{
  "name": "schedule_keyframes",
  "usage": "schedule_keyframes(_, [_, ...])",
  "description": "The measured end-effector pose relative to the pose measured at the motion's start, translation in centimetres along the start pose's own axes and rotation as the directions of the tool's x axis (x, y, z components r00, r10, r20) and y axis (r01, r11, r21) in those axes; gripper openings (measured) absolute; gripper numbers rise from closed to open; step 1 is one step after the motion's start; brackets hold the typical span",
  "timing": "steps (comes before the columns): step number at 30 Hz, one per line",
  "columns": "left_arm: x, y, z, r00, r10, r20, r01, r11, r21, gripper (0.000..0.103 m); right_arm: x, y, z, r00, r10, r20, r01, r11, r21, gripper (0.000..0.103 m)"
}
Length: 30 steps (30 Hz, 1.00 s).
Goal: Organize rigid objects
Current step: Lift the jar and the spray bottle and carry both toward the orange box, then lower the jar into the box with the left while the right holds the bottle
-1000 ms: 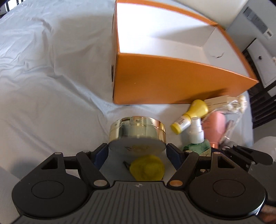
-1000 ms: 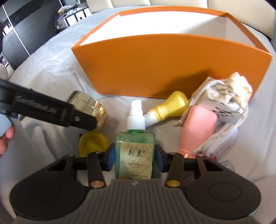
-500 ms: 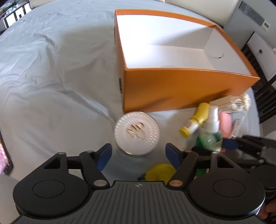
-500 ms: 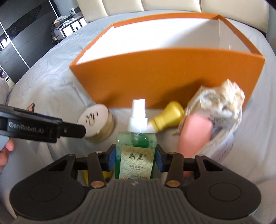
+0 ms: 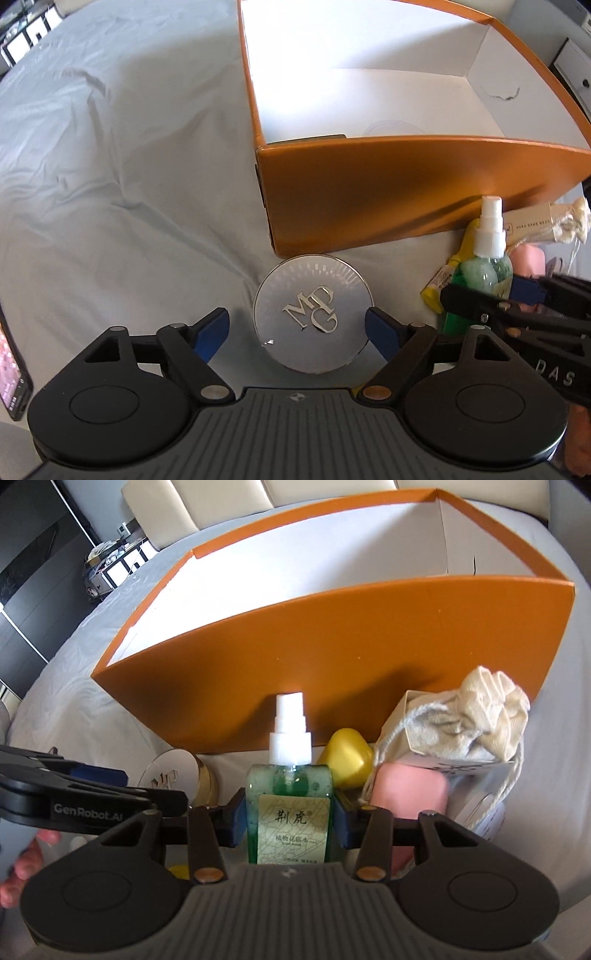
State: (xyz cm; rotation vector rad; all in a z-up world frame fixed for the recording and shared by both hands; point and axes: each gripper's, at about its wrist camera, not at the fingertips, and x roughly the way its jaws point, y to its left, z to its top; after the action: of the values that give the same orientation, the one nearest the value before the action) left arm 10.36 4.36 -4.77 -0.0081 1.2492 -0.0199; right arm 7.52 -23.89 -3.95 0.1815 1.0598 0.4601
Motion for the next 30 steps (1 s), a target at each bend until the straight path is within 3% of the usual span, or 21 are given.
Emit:
schedule_keyframes(7, [0.8, 0.0, 0.2, 0.999, -0.027, -0.017, 0.026, 0.999, -0.042, 0.103, 0.6, -0.1, 0.2, 1.0, 0.019, -0.015, -0.019, 1.0, -0.004, 0.049])
schedule_keyframes(12, [2.1, -0.7, 0.4, 0.998, 0.004, -0.066, -0.006, 1.0, -0.03, 0.103, 0.6, 0.0, -0.2, 1.0, 0.016, -0.013, -0.016, 1.0, -0.022, 0.05])
schedule_keyframes(16, [2.3, -0.9, 0.8, 0.998, -0.018, -0.064, 0.016, 0.999, -0.033, 0.088, 0.6, 0.1, -0.3, 1.0, 0.014, -0.013, -0.015, 0.999, -0.029, 0.049])
schedule_keyframes(21, [0.9, -1.1, 0.2, 1.0, 0.003, -0.016, -0.003, 1.0, -0.026, 0.087, 0.4, 0.2, -0.5, 1.0, 0.015, -0.008, -0.016, 0.999, -0.028, 0.049])
schedule_keyframes(30, [-5.3, -1.1, -2.3, 0.985, -0.072, 0.16, 0.073, 0.997, 0.001, 0.087, -3.2, 0.6, -1.5, 0.995, 0.029, 0.099, -0.024, 0.999, -0.047, 0.048])
